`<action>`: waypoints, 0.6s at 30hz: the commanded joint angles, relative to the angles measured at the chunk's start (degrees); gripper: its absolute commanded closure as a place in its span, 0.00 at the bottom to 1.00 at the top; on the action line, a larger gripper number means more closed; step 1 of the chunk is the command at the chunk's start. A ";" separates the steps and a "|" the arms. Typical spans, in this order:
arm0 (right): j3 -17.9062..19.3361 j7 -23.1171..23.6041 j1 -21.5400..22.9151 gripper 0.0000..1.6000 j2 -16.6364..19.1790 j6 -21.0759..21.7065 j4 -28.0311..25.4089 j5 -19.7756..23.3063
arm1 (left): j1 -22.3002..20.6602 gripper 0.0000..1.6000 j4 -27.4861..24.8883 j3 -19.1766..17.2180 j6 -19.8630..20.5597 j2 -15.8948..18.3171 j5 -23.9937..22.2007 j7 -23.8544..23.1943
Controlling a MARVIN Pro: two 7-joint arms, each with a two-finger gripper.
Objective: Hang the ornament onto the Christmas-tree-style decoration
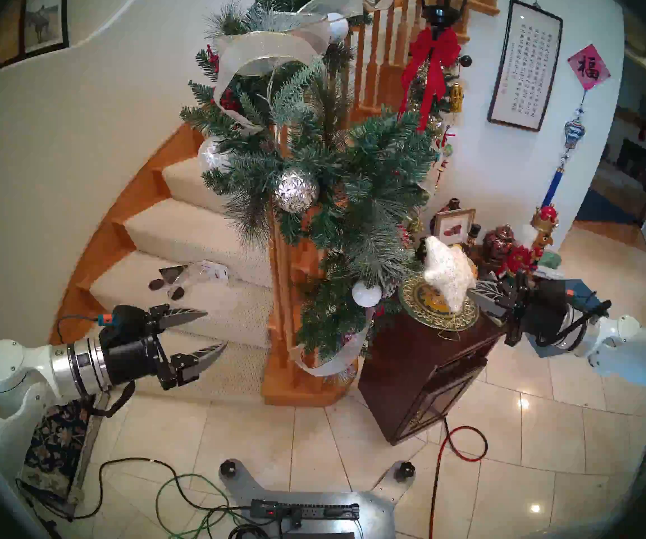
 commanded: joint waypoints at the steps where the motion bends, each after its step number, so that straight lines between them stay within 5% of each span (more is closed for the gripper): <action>1: -0.48 4.69 2.44 1.00 -0.16 -0.10 0.02 0.36 | 0.81 0.00 -0.78 0.68 0.04 0.28 0.16 -1.02; 18: -3.59 4.74 5.39 1.00 -0.16 -0.10 -0.23 0.74 | 0.71 0.00 -2.08 1.99 0.32 2.78 0.34 -2.79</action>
